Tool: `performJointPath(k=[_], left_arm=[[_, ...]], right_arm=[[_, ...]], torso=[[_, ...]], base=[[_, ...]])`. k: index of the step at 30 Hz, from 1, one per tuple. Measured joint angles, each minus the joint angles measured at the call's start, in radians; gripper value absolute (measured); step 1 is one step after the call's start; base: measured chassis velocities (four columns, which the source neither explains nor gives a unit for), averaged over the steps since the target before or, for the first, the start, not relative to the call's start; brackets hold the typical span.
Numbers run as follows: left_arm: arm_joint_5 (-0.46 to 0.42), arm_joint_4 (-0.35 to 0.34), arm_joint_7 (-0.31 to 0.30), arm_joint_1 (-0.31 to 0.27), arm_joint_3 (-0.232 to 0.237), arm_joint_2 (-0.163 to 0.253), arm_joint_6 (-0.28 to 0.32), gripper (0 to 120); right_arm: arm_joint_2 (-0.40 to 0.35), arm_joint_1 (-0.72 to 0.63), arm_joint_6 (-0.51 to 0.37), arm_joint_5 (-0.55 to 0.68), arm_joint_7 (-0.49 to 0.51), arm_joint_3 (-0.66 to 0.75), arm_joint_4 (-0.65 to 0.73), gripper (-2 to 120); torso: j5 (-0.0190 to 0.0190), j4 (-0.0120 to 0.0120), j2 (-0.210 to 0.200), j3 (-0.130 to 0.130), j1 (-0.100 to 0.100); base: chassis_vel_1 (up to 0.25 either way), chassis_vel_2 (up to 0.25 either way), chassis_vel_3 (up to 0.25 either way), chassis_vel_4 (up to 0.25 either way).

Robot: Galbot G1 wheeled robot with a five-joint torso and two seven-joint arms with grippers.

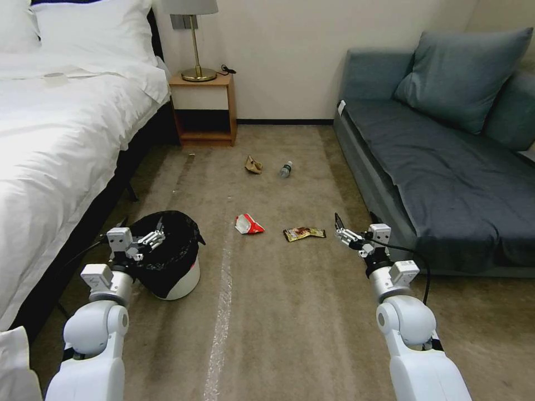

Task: Pick up the trash bin, then pick up the garbage on the floor and place it into the trash bin.

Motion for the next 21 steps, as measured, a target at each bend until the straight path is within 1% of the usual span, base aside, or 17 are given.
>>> performJointPath(k=[1,2,3,4,5,6,8,9,11,13,15,16,17,18,19,20,21], left_arm=[[-0.022,-0.015,-0.051,0.006,0.004,-0.009,0.027,98],[-0.060,-0.025,-0.122,0.008,0.009,-0.017,0.063,98],[-0.060,-0.025,-0.122,0.008,0.009,-0.017,0.063,98],[-0.092,-0.025,-0.191,0.006,0.012,-0.023,0.093,98],[-0.109,-0.021,-0.239,0.002,0.012,-0.025,0.111,98],[-0.109,-0.021,-0.239,0.002,0.012,-0.025,0.111,98],[-0.165,-0.010,-0.330,-0.009,0.011,-0.027,0.147,98],[-0.165,-0.010,-0.330,-0.009,0.011,-0.027,0.147,98],[-0.251,0.005,-0.418,-0.024,0.008,-0.027,0.181,98],[-0.274,0.012,-0.437,-0.029,0.007,-0.027,0.186,98],[-0.330,0.025,-0.470,-0.039,0.006,-0.026,0.203,98],[-0.330,0.025,-0.470,-0.039,0.006,-0.026,0.203,98],[-0.372,0.030,-0.492,-0.045,0.005,-0.026,0.222,98],[-0.372,0.030,-0.492,-0.045,0.005,-0.026,0.222,98],[-0.414,0.035,-0.522,-0.052,0.005,-0.026,0.240,98],[-0.414,0.035,-0.522,-0.052,0.005,-0.026,0.240,98],[-0.441,0.039,-0.541,-0.057,0.005,-0.026,0.255,98]], right_arm=[[0.001,0.000,0.000,0.000,0.001,0.000,-0.001,100],[0.001,0.000,0.001,0.000,0.002,0.000,-0.002,100],[0.001,0.000,0.001,0.000,0.002,0.000,-0.002,100],[0.002,-0.001,0.002,0.000,0.003,0.000,-0.002,100],[0.002,-0.002,0.002,0.000,0.004,0.000,-0.002,100],[0.002,-0.002,0.002,0.000,0.004,0.000,-0.002,100],[0.003,-0.005,0.004,0.000,0.004,0.000,-0.002,100],[0.003,-0.005,0.004,0.000,0.004,0.000,-0.002,100],[0.003,-0.011,0.007,0.000,0.004,0.001,-0.002,100],[0.003,-0.013,0.010,-0.001,0.004,0.001,-0.002,100],[0.004,-0.016,0.013,-0.001,0.004,0.001,-0.002,100],[0.004,-0.016,0.013,-0.001,0.004,0.001,-0.002,100],[0.006,-0.018,0.014,-0.002,0.004,0.001,-0.002,100],[0.006,-0.018,0.014,-0.002,0.004,0.001,-0.002,100],[0.007,-0.020,0.015,-0.003,0.004,0.000,-0.002,100],[0.007,-0.020,0.015,-0.003,0.004,0.000,-0.002,100],[0.009,-0.023,0.017,-0.005,0.004,0.000,-0.002,100]], torso=[[0.0000,0.0001,0.000,0.000,0.000],[0.0000,0.0000,0.000,0.000,0.000],[0.0000,0.0000,0.000,0.000,0.000],[0.0000,0.0000,0.000,0.000,0.000],[-0.0001,0.0001,0.000,0.000,0.000],[-0.0001,0.0001,0.000,0.000,0.000],[-0.0001,0.0001,0.000,0.000,0.000],[-0.0001,0.0001,0.000,0.000,0.000],[0.0000,0.0000,0.000,0.000,0.000],[-0.0001,0.0000,0.000,0.000,0.000],[-0.0001,0.0000,0.000,0.000,0.000],[-0.0001,0.0000,0.000,0.000,0.000],[-0.0001,0.0000,0.000,0.000,0.000],[-0.0001,0.0000,0.000,0.000,0.000],[-0.0001,0.0000,0.000,0.000,0.000],[-0.0001,0.0000,0.000,0.000,0.000],[-0.0001,0.0001,0.000,0.000,0.000]], base=[[0.000,0.000,0.000,0.000],[0.000,0.000,0.000,0.000],[0.000,0.000,0.000,0.000],[0.000,0.000,0.000,0.000],[0.000,0.000,0.000,0.000],[0.000,0.000,0.000,0.000],[0.000,0.000,0.000,0.000],[0.000,0.000,0.000,0.000],[0.000,0.000,0.000,0.000],[0.000,0.000,0.000,0.000],[0.000,0.000,0.000,0.000],[0.000,0.000,0.000,0.000],[0.000,0.000,0.000,0.000],[0.000,0.000,0.000,0.000],[0.000,0.000,0.000,0.000],[0.000,0.000,0.000,0.000],[0.000,0.000,0.000,0.000]])
